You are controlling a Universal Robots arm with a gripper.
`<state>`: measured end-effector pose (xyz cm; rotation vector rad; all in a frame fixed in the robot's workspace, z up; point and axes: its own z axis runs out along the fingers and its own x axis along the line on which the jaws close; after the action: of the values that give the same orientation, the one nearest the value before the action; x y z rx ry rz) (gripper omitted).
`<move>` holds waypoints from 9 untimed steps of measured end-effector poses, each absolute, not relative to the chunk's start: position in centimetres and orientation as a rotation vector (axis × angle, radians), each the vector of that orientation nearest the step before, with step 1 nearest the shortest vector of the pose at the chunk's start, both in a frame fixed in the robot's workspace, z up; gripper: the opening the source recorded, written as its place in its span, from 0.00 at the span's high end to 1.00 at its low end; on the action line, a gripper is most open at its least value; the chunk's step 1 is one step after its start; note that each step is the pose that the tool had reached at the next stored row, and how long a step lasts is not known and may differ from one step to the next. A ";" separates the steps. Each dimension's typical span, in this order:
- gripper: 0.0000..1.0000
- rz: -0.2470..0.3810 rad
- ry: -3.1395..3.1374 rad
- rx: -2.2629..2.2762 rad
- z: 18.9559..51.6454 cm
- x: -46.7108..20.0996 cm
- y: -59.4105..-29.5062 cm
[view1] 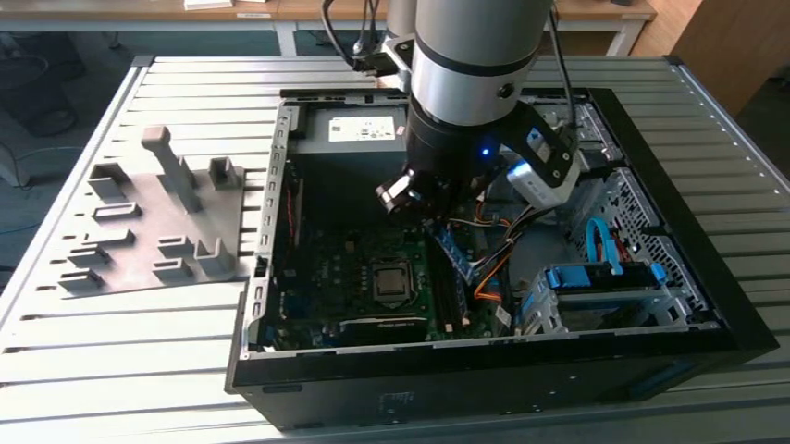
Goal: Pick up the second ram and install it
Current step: 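Insert the second ram into the second slot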
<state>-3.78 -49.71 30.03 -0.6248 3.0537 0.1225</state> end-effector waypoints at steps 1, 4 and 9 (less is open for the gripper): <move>0.86 0.122 3.055 -0.617 30.0 -3.8 -49.7; 0.86 0.122 3.059 -0.592 30.0 -3.8 -49.7; 0.86 0.122 3.066 -0.554 30.0 -3.8 -49.7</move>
<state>-3.78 -49.71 30.02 -0.5544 3.0656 0.1215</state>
